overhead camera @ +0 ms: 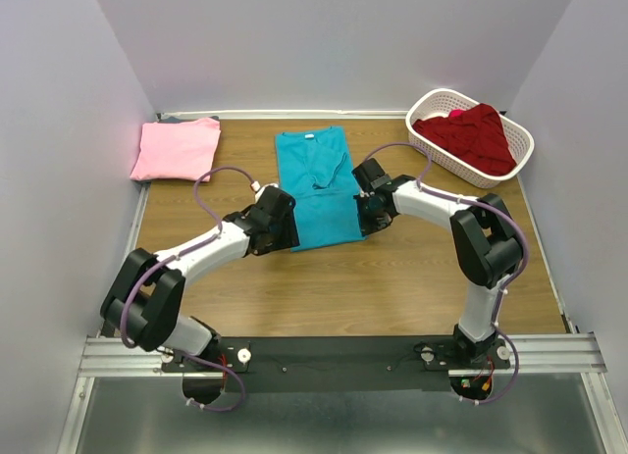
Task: Fold and stack the t-shirts
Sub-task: Fold the tshirt
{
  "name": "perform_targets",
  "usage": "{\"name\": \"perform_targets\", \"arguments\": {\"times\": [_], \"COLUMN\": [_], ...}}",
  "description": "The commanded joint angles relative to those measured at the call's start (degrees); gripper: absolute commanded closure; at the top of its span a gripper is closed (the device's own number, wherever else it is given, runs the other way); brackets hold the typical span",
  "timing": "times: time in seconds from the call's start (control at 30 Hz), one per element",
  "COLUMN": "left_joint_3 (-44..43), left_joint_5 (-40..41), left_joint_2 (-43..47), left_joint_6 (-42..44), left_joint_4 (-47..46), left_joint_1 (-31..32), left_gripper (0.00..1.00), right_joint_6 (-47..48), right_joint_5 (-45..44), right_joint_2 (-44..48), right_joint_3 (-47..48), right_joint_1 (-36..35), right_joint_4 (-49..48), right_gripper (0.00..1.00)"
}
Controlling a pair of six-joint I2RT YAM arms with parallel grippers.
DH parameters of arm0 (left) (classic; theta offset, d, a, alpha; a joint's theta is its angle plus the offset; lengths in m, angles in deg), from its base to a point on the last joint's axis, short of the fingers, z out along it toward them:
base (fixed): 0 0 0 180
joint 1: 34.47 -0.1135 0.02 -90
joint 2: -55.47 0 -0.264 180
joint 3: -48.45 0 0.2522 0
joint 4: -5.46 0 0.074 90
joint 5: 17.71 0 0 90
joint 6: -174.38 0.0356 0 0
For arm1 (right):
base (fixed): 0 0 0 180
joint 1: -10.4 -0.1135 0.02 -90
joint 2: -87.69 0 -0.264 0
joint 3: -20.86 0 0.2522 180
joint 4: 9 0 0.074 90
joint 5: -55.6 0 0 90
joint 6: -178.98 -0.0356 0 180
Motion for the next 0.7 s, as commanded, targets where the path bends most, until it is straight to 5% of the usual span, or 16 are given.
{"name": "perform_targets", "arguments": {"times": [0.0, 0.67], "left_joint_3": [-3.0, -10.6], "left_joint_5": [4.5, 8.3], "left_joint_2": [-3.2, -18.9], "left_joint_6": [-3.8, -5.2], "left_joint_4": [2.4, 9.2], "left_joint_1": [1.8, 4.5], "left_gripper": [0.32, 0.48], "right_joint_6": [1.9, 3.5], "right_joint_5": [-1.6, -1.5], "right_joint_2": [-4.8, -3.9], "right_joint_3": [-2.8, -6.0], "right_joint_1": [-0.8, -0.8], "right_joint_4": [6.0, 3.4], "right_gripper": [0.99, 0.99]}}
